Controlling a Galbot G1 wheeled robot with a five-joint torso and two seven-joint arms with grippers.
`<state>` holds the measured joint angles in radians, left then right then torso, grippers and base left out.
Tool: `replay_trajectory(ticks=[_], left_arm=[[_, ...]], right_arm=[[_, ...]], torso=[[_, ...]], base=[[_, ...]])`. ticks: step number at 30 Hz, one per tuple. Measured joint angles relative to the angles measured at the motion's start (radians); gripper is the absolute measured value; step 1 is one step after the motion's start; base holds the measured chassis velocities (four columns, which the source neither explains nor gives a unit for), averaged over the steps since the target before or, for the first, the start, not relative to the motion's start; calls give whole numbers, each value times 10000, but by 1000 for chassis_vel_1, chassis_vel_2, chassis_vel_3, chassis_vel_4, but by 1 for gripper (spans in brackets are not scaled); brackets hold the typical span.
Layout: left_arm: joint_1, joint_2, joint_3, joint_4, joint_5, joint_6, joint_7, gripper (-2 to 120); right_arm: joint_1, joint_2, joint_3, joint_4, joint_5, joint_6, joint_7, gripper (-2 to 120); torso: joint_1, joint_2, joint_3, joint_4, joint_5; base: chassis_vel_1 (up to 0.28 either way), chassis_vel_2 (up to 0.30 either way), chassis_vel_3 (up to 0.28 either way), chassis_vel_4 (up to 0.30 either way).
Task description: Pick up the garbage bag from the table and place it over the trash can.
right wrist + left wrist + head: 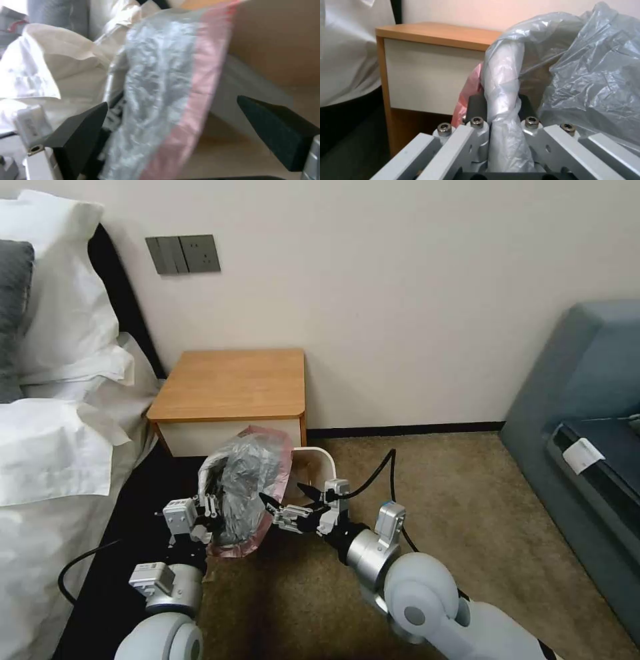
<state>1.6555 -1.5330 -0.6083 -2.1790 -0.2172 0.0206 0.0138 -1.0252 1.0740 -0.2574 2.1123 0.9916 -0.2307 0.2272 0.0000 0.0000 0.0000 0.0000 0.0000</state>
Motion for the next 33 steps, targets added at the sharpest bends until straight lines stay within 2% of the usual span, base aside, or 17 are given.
replay_trajectory(ticks=[4,6,7,10,12,15,16,19,22,24,25,32,33], left_arm=[[51,-4,36,-31,53,-10,9,7],[100,-4,64,-35,97,-19,19,7],[100,-4,64,-35,97,-19,19,7],[138,0,69,-36,141,-23,31,7],[138,0,69,-35,148,-24,31,7],[98,-19,74,-35,150,-24,33,7],[98,-19,74,-35,150,-24,33,7],[55,-29,78,-33,149,-24,33,7],[53,-29,83,-33,149,-24,34,7],[54,-30,90,-33,149,-24,35,7],[54,-30,90,-33,149,-24,35,7],[65,-22,84,-33,149,-24,38,7],[65,-20,80,-33,149,-24,38,7]], right_arm=[[264,315,-307,-266,21,52,-122,99],[390,507,-429,-475,-6,76,-202,92],[390,507,-429,-475,-6,76,-202,92],[510,637,-497,-605,-25,85,-239,78],[531,637,-511,-618,-27,85,-240,76],[535,576,-525,-617,-43,85,-249,60],[535,576,-525,-617,-43,85,-249,60],[475,515,-518,-571,-71,101,-250,45],[465,511,-511,-565,-80,121,-248,40],[464,528,-509,-567,-85,139,-243,26],[464,528,-509,-567,-85,139,-243,26],[481,633,-608,-587,-212,148,-154,0],[475,633,-630,-584,-282,136,-84,0]], torso=[[0,0,0,0,0],[-1,0,0,1,-1],[-1,0,0,1,-1],[0,0,0,1,-1],[0,0,0,1,0],[0,0,0,0,-1],[0,0,0,0,-1],[0,0,0,0,0],[0,0,0,0,0],[0,0,0,0,0],[0,0,0,0,0],[0,0,0,1,0],[0,0,0,0,0]], base=[[0,0,0,0],[0,0,0,0],[0,0,0,0],[0,0,0,0],[0,0,0,0],[0,0,0,0],[0,0,0,0],[0,0,0,0],[0,0,0,0],[0,0,0,0],[0,0,0,0],[0,0,0,0],[0,0,0,0]])
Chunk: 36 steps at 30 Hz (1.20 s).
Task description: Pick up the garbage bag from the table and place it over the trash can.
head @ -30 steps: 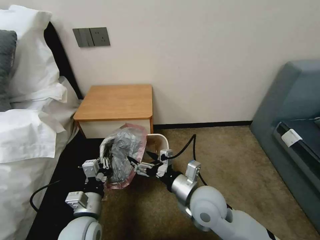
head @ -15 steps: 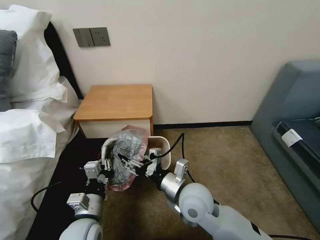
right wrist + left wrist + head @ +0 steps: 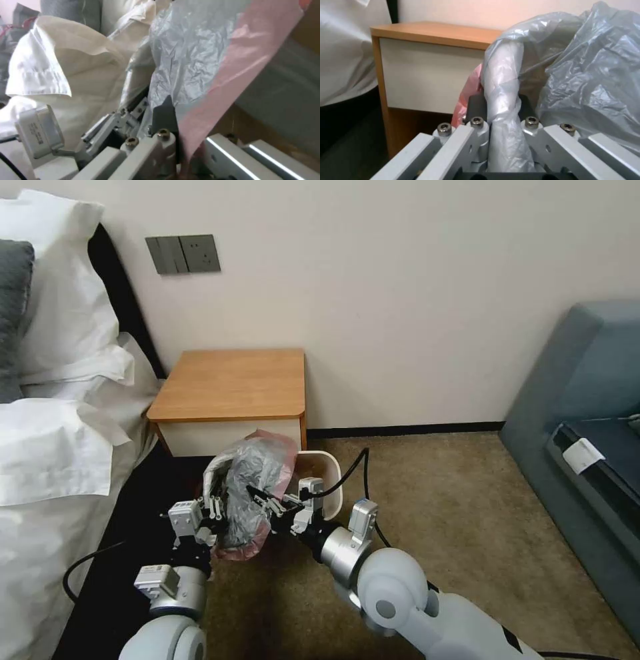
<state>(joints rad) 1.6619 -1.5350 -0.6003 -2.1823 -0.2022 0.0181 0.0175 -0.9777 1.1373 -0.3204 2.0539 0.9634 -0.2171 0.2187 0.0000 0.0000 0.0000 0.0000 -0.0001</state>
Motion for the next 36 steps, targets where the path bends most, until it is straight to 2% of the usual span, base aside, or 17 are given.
replay_trajectory(ticks=[9,13,25,36], left_arm=[[-44,4,-74,27,1,0,2,7],[-120,0,-139,58,-36,12,2,7],[-274,-19,-326,61,-265,76,-23,7],[-338,-9,-380,60,-557,152,-75,7]], right_arm=[[-125,-143,-58,595,-468,-713,1329,0],[-354,-436,199,1024,-766,-1136,1863,0],[-933,-1265,961,1952,-1092,-1545,2267,0],[-1405,-1540,1410,2180,-1748,-1359,1841,0]], torso=[[0,0,0,0,1],[0,0,0,0,1],[0,0,0,-1,1],[0,0,0,0,1]], base=[[0,0,0,0],[0,0,0,0],[0,0,0,0],[0,0,0,0]])
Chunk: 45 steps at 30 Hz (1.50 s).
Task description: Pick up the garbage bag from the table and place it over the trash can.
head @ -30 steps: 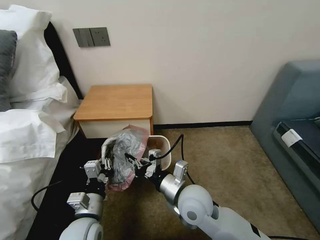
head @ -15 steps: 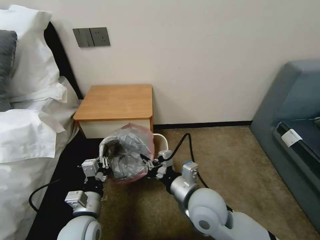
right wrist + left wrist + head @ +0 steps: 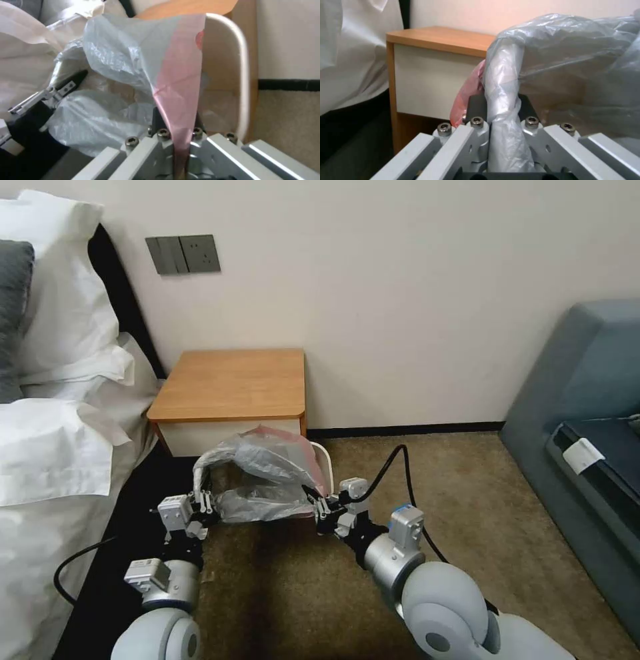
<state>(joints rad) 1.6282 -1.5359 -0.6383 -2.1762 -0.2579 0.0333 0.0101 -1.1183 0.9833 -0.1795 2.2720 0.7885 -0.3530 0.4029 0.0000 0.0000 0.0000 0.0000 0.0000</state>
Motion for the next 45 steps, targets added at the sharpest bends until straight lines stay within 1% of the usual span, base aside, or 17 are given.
replay_trajectory(ticks=[5,9,11,13,16,17,19,20,23,24,28,29,32,33,36,42,45], left_arm=[[-63,47,-25,-1,-162,59,-31,7],[-118,64,-32,12,-232,105,-56,7],[-140,98,-43,64,-289,125,-61,7],[-159,108,-48,79,-324,135,-63,7],[-240,120,-66,127,-413,176,-77,7],[-240,120,-66,127,-413,176,-77,7],[-273,125,-68,135,-440,190,-81,7],[-273,125,-68,135,-440,190,-81,7],[-213,122,-32,62,-442,190,-82,7],[-213,122,-32,62,-442,190,-82,7],[-33,124,39,-75,-393,162,-66,7],[-33,124,39,-75,-393,162,-66,7],[36,133,59,-94,-344,123,-50,7],[36,133,59,-94,-344,123,-50,7],[110,130,94,-66,-260,55,-47,7],[136,90,177,-51,-178,27,-40,7],[164,71,203,-59,-149,20,-39,7]], right_arm=[[-153,-35,64,0,-245,136,-234,0],[-348,-77,255,13,-793,707,-1251,0],[-599,-175,470,265,-966,964,-1822,10],[-729,-231,563,400,-991,996,-1943,14],[-1157,-427,786,712,-1057,1046,-2228,26],[-1157,-427,786,712,-1057,1046,-2228,26],[-1470,-568,958,844,-1080,1122,-2445,35],[-1470,-568,958,844,-1080,1122,-2445,35],[-1565,-609,1166,823,-704,1364,-2777,50],[-1565,-609,1166,823,-704,1364,-2777,50],[-1039,-337,1292,515,786,1446,-2760,70],[-1039,-337,1292,515,786,1446,-2760,70],[-792,-178,1351,395,1545,1450,-2681,84],[-792,-178,1351,395,1545,1450,-2681,84],[-699,37,1440,176,2109,1528,-2669,98],[-720,253,1476,-57,2185,1590,-2725,99],[-660,366,1412,-165,2169,1607,-2740,89]], torso=[[0,0,0,0,0],[0,0,0,0,1],[0,0,0,1,-1],[0,0,0,0,-1],[0,0,0,0,-1],[0,0,0,0,-1],[0,0,-1,-1,0],[0,0,-1,-1,0],[0,0,-1,0,-1],[0,0,-1,0,-1],[0,-1,0,1,1],[0,-1,0,1,1],[0,-1,0,1,0],[0,-1,0,1,0],[0,0,0,1,-1],[0,0,0,0,-1],[0,0,0,0,-1]], base=[[0,0,0,0],[0,0,0,0],[0,0,0,0],[0,0,0,0],[0,0,0,0],[0,0,0,0],[0,0,0,0],[0,0,0,0],[0,0,0,0],[0,0,0,0],[0,0,0,0],[0,0,0,0],[0,0,0,0],[0,0,0,0],[0,0,0,0],[0,0,0,0],[0,0,0,0]])
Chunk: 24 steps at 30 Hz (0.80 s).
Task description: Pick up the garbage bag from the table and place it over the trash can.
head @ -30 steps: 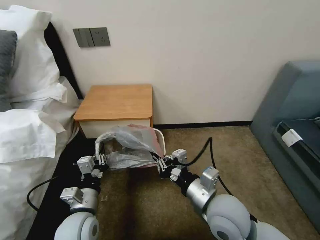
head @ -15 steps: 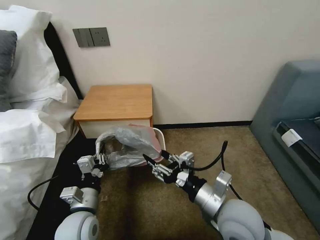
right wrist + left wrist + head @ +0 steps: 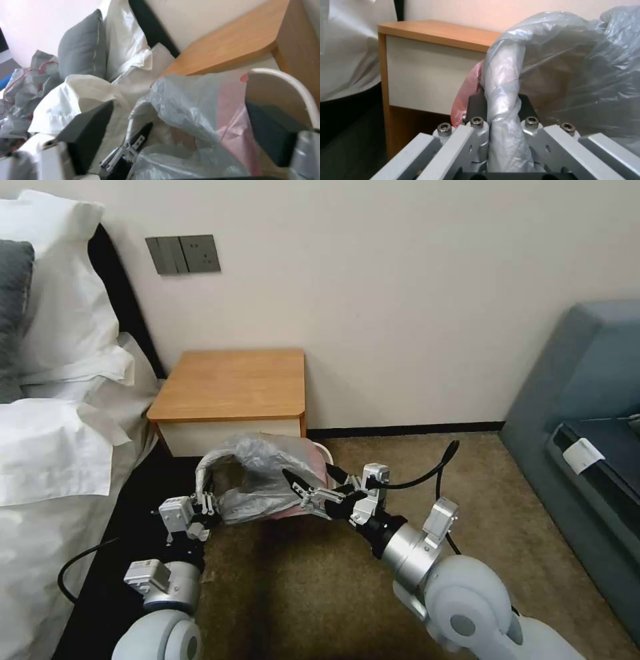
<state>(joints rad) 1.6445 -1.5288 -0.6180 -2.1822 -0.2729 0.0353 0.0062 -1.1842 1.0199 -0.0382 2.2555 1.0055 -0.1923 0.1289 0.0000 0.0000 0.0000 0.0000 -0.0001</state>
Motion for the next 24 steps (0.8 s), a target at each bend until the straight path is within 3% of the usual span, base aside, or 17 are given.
replay_trajectory(ticks=[13,16,24], left_arm=[[-34,15,-24,-76,-15,-8,1,7],[-47,18,-28,-83,-32,-7,1,7],[-33,25,-24,-159,-58,3,0,7]], right_arm=[[97,20,-113,-104,-157,43,1,46],[116,0,-112,-128,-194,63,8,32],[173,-2,-133,-156,-261,79,31,8]], torso=[[0,0,0,0,0],[0,0,1,-1,0],[0,0,0,0,1]], base=[[0,0,0,0],[0,0,0,0],[0,0,0,0]])
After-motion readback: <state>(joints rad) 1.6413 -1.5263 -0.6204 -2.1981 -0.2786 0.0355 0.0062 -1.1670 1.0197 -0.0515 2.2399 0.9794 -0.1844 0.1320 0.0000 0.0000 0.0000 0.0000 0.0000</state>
